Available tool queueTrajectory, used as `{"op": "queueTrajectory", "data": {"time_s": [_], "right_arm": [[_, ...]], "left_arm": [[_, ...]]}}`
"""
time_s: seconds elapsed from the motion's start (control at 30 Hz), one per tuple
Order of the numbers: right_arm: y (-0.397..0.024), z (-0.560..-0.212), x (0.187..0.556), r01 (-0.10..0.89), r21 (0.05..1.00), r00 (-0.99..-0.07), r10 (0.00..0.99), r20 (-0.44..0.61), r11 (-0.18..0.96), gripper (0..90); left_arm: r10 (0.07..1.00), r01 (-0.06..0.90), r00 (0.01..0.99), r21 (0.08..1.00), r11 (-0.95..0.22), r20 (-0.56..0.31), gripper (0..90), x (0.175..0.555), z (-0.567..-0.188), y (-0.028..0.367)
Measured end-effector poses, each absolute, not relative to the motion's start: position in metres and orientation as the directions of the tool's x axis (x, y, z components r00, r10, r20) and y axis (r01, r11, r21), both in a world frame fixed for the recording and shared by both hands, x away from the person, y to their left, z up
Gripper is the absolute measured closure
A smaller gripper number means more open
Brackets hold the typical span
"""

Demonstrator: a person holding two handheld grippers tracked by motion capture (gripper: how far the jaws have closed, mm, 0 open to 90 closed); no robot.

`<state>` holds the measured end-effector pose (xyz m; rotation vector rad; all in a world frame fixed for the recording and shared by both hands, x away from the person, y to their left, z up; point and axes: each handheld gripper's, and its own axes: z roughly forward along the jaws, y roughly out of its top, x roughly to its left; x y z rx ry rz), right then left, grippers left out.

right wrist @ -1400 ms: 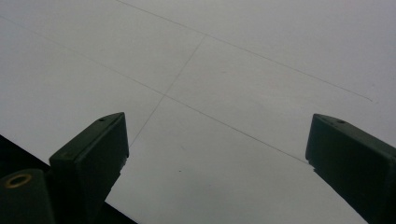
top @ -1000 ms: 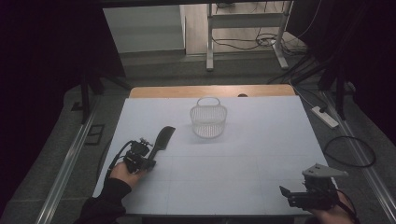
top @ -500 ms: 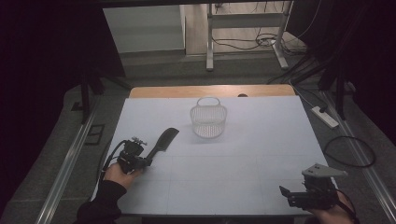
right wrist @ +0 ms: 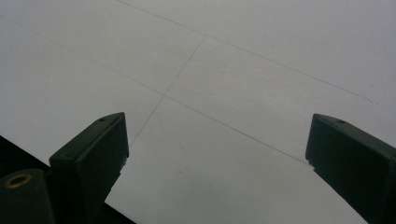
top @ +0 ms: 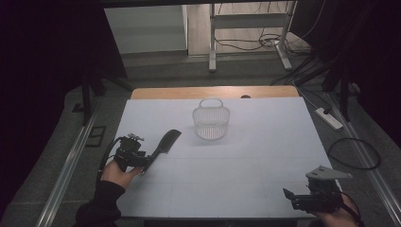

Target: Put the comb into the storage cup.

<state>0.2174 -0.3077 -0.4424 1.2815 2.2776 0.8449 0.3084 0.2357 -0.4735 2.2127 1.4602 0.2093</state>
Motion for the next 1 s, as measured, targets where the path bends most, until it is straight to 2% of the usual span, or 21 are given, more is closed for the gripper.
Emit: {"op": "queueTrajectory", "data": {"time_s": [0.37,0.5,0.7,1.0], "right_arm": [[-0.308,-0.442,0.217,0.625,0.671,-0.504,0.862,-0.043,0.399,6.4],[-0.308,-0.442,0.217,0.625,0.67,-0.504,0.863,-0.044,0.399,6.4],[-0.308,-0.442,0.217,0.626,0.67,-0.504,0.862,-0.043,0.4,6.4],[-0.308,-0.442,0.217,0.628,0.668,-0.504,0.863,-0.043,0.4,6.4]], "left_arm": [[0.912,0.828,0.389,0.485,-0.281,-0.134,13.8,0.313,-0.468,0.246],[0.917,0.831,0.375,0.488,-0.266,-0.138,5.6,0.316,-0.467,0.249],[0.911,0.84,0.378,0.475,-0.263,-0.164,0.0,0.321,-0.47,0.253],[0.903,0.834,0.401,0.469,-0.291,-0.152,0.0,0.326,-0.468,0.247]]}}
